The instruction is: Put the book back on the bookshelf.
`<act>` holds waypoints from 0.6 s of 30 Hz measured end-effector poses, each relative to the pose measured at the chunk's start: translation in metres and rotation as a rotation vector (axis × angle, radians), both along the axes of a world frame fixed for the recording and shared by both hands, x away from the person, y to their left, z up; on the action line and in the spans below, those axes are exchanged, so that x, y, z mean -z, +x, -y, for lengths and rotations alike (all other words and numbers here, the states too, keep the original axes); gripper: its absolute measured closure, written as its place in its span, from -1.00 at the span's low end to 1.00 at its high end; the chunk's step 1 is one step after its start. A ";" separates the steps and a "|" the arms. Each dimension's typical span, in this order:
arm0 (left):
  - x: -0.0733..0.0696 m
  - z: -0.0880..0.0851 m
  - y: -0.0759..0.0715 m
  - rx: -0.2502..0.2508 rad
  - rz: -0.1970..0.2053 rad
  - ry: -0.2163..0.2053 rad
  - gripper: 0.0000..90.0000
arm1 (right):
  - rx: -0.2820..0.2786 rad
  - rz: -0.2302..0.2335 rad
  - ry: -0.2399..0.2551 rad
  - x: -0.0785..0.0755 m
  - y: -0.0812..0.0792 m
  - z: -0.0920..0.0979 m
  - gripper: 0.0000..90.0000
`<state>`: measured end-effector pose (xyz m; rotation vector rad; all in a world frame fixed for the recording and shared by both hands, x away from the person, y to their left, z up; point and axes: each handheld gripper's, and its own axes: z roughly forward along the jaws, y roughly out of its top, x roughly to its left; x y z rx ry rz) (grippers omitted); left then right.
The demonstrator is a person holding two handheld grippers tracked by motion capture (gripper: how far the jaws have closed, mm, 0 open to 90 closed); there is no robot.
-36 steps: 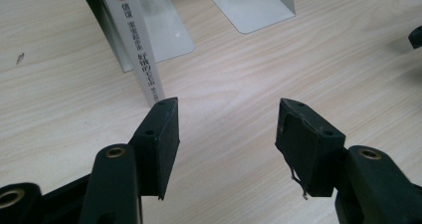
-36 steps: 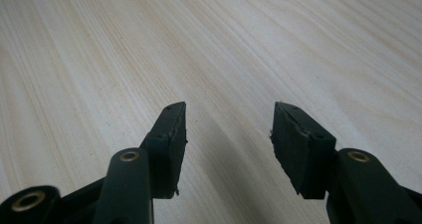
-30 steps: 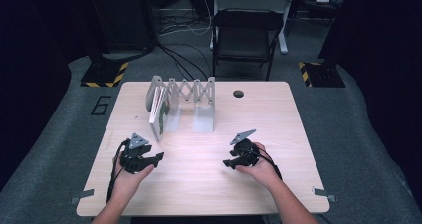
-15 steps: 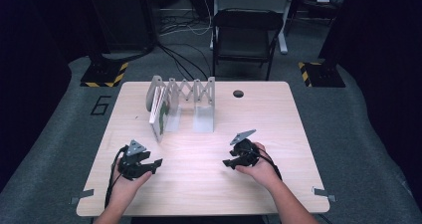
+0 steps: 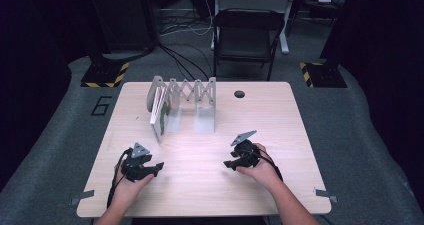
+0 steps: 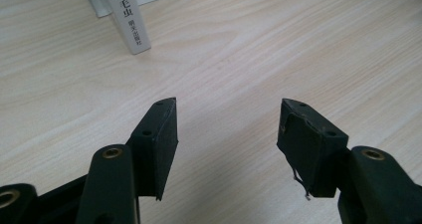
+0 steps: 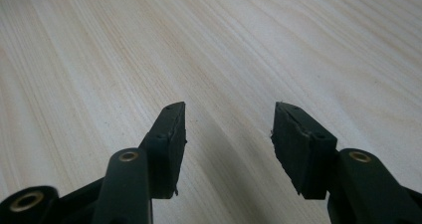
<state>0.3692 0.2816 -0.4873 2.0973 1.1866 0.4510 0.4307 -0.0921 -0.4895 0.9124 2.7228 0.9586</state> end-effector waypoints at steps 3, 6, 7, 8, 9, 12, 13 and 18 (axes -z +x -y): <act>0.004 -0.002 0.002 -0.005 -0.003 -0.006 -0.10 | 0.005 -0.002 0.001 0.001 0.000 -0.001 0.05; 0.007 -0.001 0.004 -0.007 -0.019 -0.029 -0.10 | 0.003 -0.003 -0.001 0.001 -0.001 -0.001 0.04; 0.008 0.001 0.005 -0.013 -0.011 -0.030 -0.10 | -0.001 -0.002 -0.002 0.002 0.000 -0.001 0.04; 0.008 0.001 0.005 -0.013 -0.011 -0.030 -0.11 | 0.001 -0.004 -0.004 0.002 0.000 -0.001 0.04; 0.009 0.003 0.005 -0.002 -0.015 -0.014 -0.11 | 0.003 -0.007 -0.005 0.003 0.000 -0.001 0.04; 0.009 0.004 0.006 0.024 -0.023 0.017 -0.13 | 0.002 -0.006 -0.007 0.003 0.001 0.000 0.03; 0.011 0.006 0.006 0.009 -0.012 0.010 -0.13 | 0.008 -0.008 -0.005 0.003 0.000 0.000 0.02; 0.013 0.009 0.010 0.034 -0.026 0.034 -0.15 | 0.010 -0.012 -0.002 0.005 0.002 0.002 0.00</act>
